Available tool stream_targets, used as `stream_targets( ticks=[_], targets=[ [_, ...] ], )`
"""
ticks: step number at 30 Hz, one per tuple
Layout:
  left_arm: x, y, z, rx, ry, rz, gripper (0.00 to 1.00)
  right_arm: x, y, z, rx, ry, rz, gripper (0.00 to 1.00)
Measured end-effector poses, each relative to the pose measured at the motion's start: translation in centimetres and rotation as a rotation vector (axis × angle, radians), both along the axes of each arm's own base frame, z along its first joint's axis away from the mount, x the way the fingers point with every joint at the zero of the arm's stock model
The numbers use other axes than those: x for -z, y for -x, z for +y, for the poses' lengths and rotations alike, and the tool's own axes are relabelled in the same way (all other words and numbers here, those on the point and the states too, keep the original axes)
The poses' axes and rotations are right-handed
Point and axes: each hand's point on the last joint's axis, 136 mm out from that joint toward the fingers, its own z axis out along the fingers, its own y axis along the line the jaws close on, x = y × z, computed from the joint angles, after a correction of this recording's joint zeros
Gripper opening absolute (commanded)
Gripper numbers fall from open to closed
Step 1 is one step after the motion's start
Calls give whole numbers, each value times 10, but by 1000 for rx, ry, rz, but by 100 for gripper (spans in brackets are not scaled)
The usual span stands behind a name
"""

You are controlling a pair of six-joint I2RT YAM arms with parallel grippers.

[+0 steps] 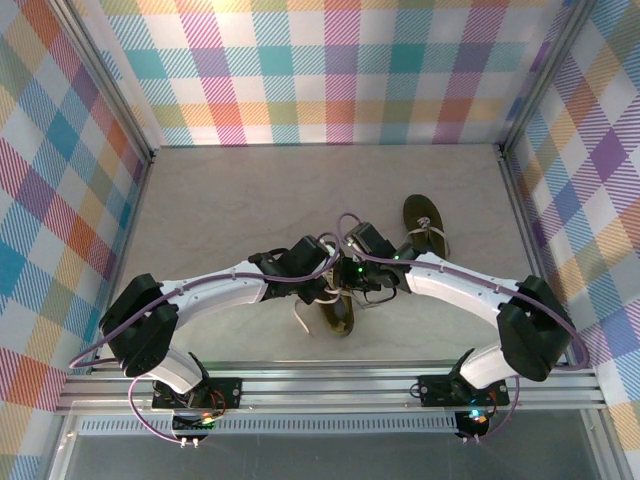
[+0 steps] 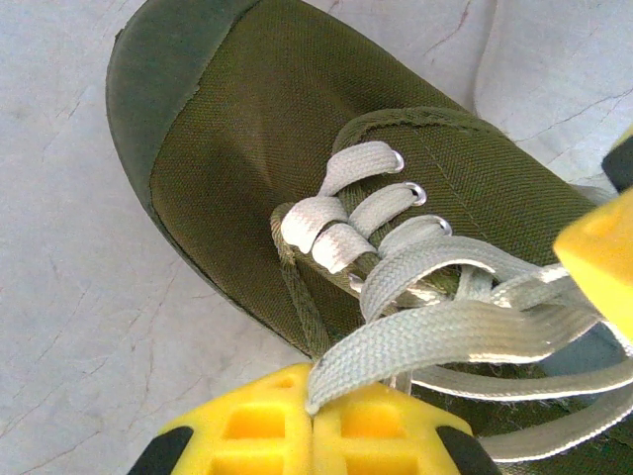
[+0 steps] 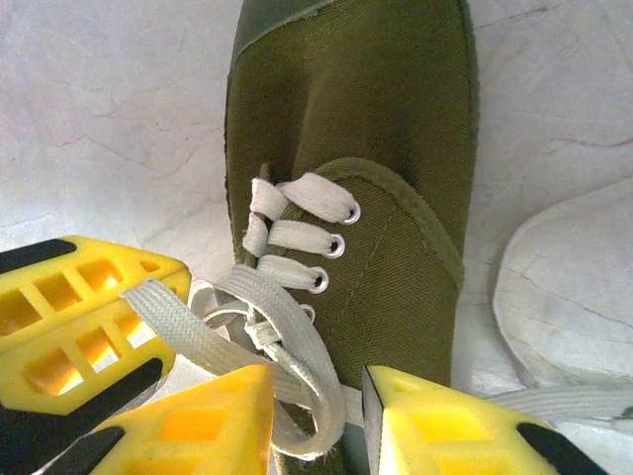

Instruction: Tie the shoes

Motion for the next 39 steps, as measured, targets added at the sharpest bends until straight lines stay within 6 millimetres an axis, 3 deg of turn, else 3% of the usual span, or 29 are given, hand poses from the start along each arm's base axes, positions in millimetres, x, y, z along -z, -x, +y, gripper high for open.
stream_targets(
  ticks=[12, 22, 39],
  targets=[
    [0, 0, 0, 0, 0, 0, 0, 16, 8, 2, -6, 26, 54, 25],
    [0, 0, 0, -1, -2, -2, 0, 18, 12, 3, -16, 60, 66, 7],
    [0, 0, 1, -1, -3, -2, 0, 4, 11, 2, -22, 44, 27, 10]
  ],
)
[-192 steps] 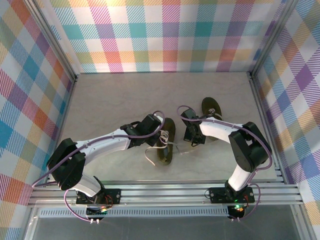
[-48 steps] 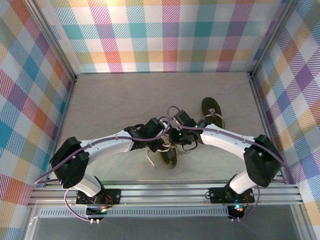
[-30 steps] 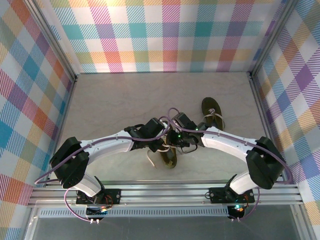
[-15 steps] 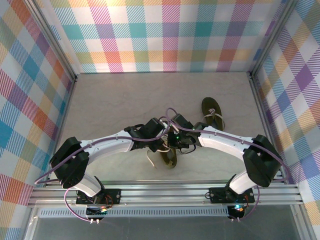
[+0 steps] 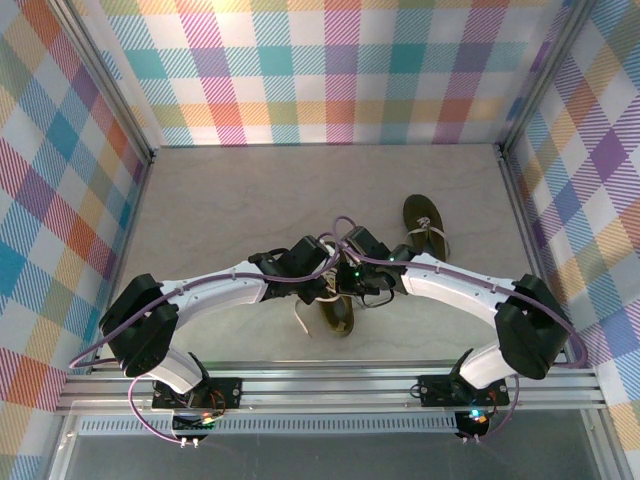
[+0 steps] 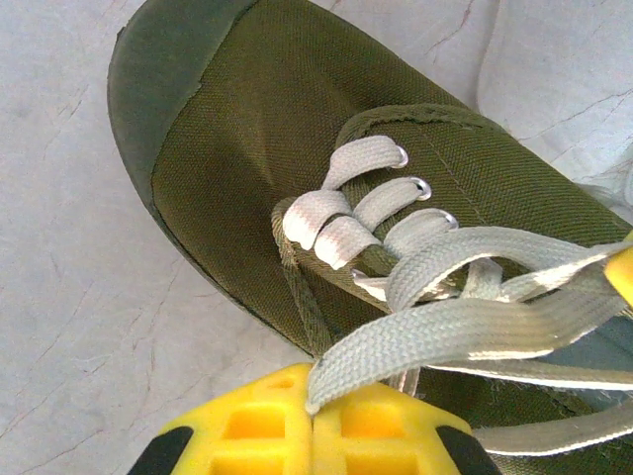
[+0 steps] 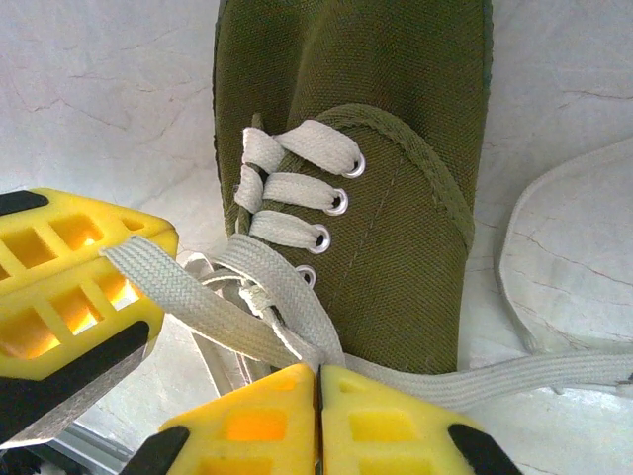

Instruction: Tie the shoes

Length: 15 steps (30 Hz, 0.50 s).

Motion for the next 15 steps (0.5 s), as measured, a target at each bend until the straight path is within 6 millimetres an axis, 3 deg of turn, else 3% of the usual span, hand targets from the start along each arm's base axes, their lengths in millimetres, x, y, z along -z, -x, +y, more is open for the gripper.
stream_targets(
  ticks=[7, 15],
  targets=[
    [0, 0, 0, 0, 0, 0, 0, 0, 0, 0, 0, -2, -1, 15],
    [0, 0, 0, 0, 0, 0, 0, 0, -1, 1, 0, -2, -3, 4]
  ],
)
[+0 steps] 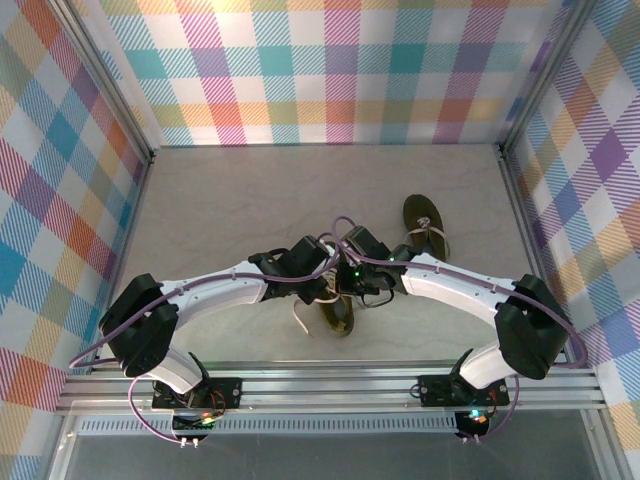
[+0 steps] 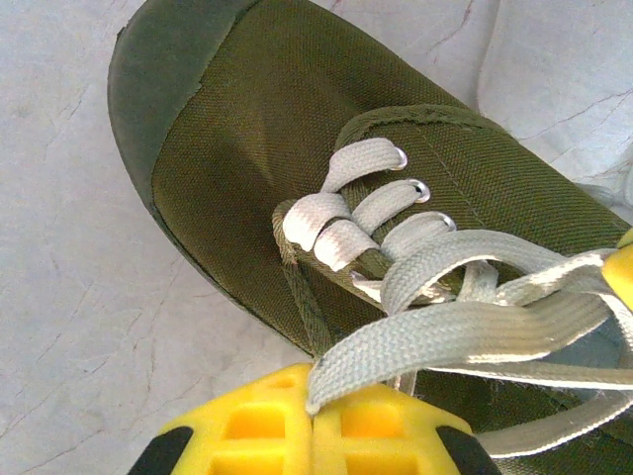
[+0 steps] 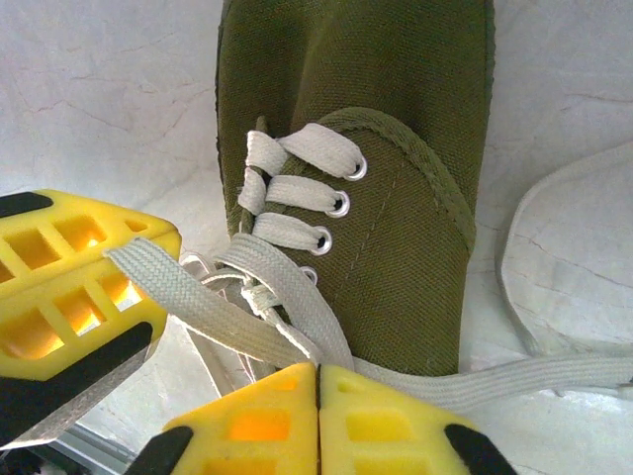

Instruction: Tie the shoes

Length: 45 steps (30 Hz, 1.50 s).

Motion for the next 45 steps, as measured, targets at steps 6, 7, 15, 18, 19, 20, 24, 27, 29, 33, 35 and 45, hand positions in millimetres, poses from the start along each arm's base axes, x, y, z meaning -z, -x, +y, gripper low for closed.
stream_targets(
  ticks=[6, 7, 15, 18, 19, 20, 24, 27, 29, 33, 35, 45],
  targets=[
    [0, -2, 2, -7, -7, -9, 0, -1, 1, -2, -38, 24, -16, 0],
    [0, -2, 2, -9, -10, -12, 0, -1, 0, -3, -49, 33, -23, 0],
    [0, -3, 3, -14, -14, -17, 0, 2, -6, -13, -98, 140, -66, 0],
    [1, -3, 3, -14, -12, -18, 0, 13, -7, -16, -97, 182, -53, 0],
    [1, -4, 2, -13, -8, -19, 0, 17, -7, -17, -98, 196, -49, 0],
    [1, -4, 1, -14, -5, -18, 0, 20, -7, -18, -99, 204, -45, 0],
    [8, 0, -2, -8, 9, 6, 0, 28, -7, -18, -98, 222, -34, 7],
    [12, 3, -3, -5, 21, 25, 0, 29, -10, -16, -93, 217, -42, 15],
    [14, 4, -5, -5, 30, 34, 0, 28, -12, -16, -86, 215, -49, 17],
    [17, 5, -7, -7, 44, 44, 0, 29, -12, -17, -80, 208, -64, 21],
    [18, 5, -8, -5, 47, 47, 0, 25, -10, -20, -76, 193, -78, 24],
    [18, 5, -8, -5, 49, 47, 0, -18, -12, -16, -58, 55, -199, 22]
  ],
)
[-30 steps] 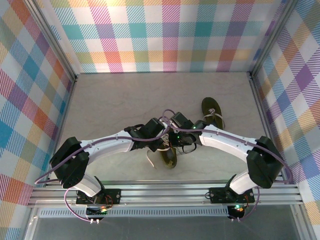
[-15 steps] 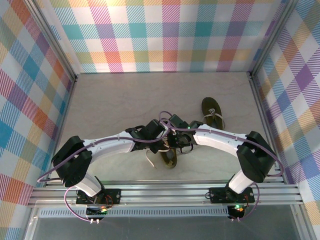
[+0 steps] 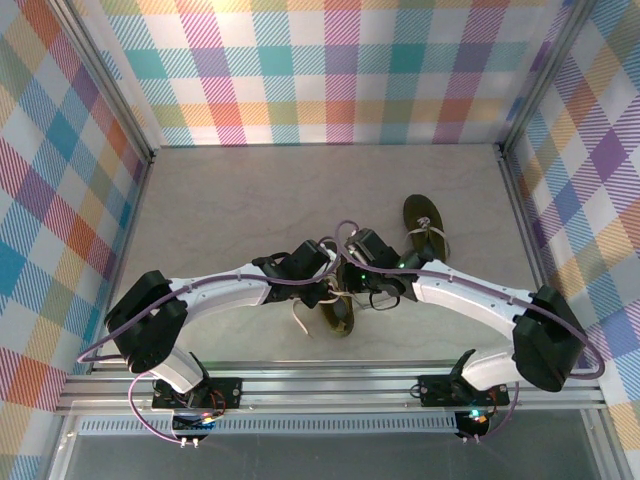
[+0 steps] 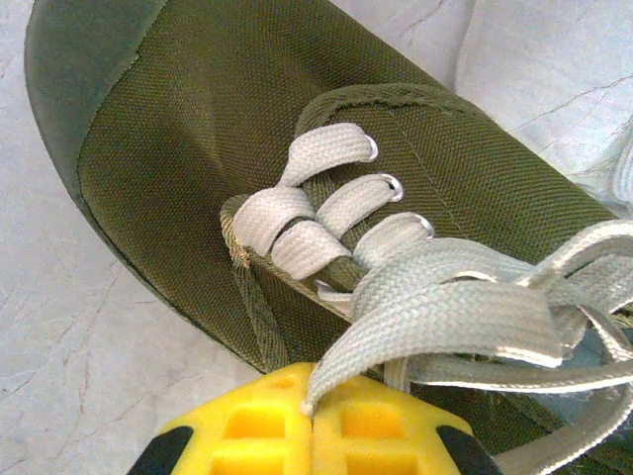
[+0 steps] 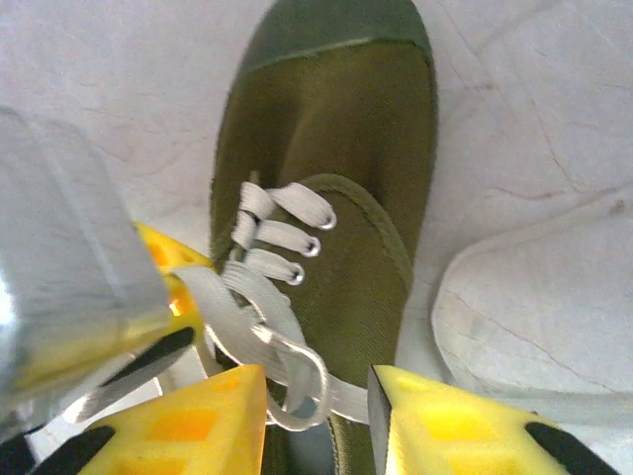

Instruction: Tie the shoes

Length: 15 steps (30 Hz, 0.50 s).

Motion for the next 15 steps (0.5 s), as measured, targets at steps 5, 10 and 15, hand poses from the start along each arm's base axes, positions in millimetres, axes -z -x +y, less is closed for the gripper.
stream_targets(
  ticks=[5, 10, 15],
  targets=[
    [1, 0, 0, 0, -2, 1, 0, -4, 2, 10, -22, -50, 9, 13],
    [1, 0, 0, 0, -1, 0, 0, 10, 5, 16, -38, -44, 55, 12],
    [1, 0, 0, 0, -1, 0, 0, 23, 5, 16, -32, -22, 86, 13]
  ],
)
